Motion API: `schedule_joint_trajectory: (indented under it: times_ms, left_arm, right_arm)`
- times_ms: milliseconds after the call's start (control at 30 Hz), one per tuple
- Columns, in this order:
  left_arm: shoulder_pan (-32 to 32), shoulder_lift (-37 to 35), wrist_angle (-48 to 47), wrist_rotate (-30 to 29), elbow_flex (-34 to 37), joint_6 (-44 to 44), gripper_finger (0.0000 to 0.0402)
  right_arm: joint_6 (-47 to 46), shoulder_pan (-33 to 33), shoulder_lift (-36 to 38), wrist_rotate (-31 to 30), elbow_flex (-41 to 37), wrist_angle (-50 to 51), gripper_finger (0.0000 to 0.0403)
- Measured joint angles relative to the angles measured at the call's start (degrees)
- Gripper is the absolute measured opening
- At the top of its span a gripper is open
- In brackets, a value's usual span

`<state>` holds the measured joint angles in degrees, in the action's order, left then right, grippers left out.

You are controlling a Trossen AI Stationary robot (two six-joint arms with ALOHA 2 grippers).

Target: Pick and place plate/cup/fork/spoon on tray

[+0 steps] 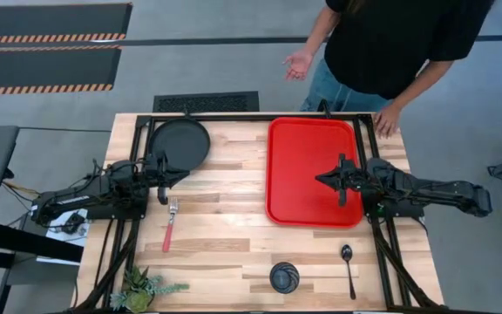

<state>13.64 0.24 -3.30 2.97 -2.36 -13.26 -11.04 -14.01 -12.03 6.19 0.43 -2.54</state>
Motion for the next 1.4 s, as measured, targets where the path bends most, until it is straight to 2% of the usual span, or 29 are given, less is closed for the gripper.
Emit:
schedule_joint_trajectory:
  times_ms: [200,300,400,533,633,900,1200,1400]
  left_arm:
    - [0.00,0.02,3.07,-3.87,0.18,-1.33,0.0000]
    - [-0.03,0.01,6.48,-3.36,0.18,-12.02,0.0000]
    - [-0.05,0.64,10.97,-5.68,0.16,-17.06,0.0000]
    - [-0.10,2.86,16.48,1.00,0.02,-17.60,0.0000]
    - [-0.02,7.28,16.55,2.23,-0.85,-21.52,0.0000]
    - [-0.16,25.98,16.12,0.99,-11.73,-17.55,0.0000]
    - [-1.70,52.66,16.57,-6.15,-24.03,-20.43,0.0000]
    - [-3.58,67.95,16.33,-6.82,-33.94,-22.63,0.0000]
  right_arm:
    - [0.00,-0.01,-0.02,-0.01,0.01,0.02,0.0033]
    - [0.00,0.00,-0.01,0.01,0.01,0.00,0.0033]
    - [0.02,0.01,0.00,0.01,-0.01,0.02,0.0033]
    - [0.00,-0.01,0.00,0.00,0.01,0.01,0.0033]
    - [0.00,-0.01,0.00,-0.01,0.00,0.00,0.0033]
    - [0.01,-0.01,0.00,-0.01,-0.01,0.00,0.0033]
    - [0.00,-0.01,0.00,-0.01,0.00,0.00,0.0033]
    - [0.02,0.00,0.00,-0.01,0.00,0.00,0.0033]
